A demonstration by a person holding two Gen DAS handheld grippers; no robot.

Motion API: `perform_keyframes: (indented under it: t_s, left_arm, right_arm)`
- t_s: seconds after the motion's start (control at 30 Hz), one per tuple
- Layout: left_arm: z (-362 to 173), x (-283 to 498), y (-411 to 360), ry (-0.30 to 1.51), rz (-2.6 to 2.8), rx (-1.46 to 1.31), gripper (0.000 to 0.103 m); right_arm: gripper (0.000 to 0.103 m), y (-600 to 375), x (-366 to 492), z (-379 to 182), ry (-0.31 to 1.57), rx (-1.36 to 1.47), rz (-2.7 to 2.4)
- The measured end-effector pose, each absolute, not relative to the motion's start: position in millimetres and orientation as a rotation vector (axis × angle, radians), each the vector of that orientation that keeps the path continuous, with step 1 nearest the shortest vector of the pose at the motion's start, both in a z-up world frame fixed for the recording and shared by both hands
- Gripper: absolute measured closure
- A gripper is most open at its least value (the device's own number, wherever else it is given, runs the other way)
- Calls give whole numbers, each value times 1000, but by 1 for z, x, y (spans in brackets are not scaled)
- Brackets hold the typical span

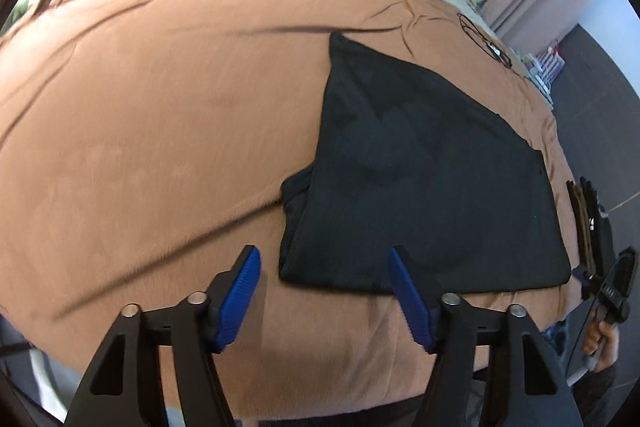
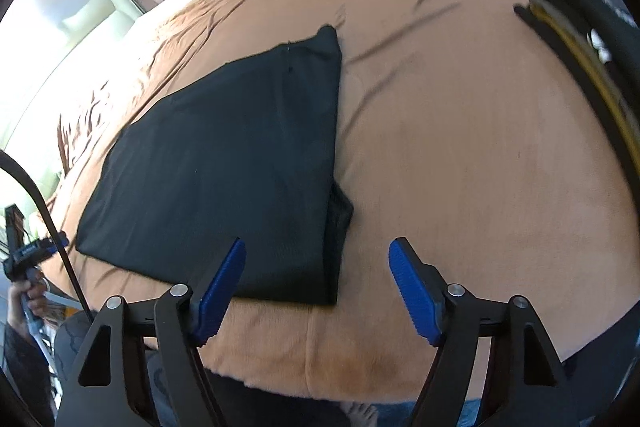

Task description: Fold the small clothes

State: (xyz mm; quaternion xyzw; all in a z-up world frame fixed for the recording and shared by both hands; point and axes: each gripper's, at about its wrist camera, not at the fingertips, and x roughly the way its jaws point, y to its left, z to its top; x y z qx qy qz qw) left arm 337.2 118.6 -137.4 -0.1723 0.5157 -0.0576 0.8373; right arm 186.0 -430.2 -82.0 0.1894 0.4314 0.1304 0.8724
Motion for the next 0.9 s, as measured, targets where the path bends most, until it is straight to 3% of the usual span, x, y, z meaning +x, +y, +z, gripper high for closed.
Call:
perform_keyframes:
  t_s: [0.2, 0.53, 0.77, 0.9]
  left_arm:
    - [-153, 327, 125, 1109, -128, -448, 44]
    - [-165, 324, 136, 1095, -133, -575, 44]
    - [-175, 328, 148, 1082, -124, -684, 67]
    - [-181, 325, 155, 1067, -125, -738, 81]
  right_arm:
    - [50, -445, 185, -104, 928, 536, 323]
    - [52, -468, 193, -124, 913, 699, 370]
    - [67, -470, 202, -136, 913, 763, 357]
    - [93, -469, 200, -138, 912, 786, 366]
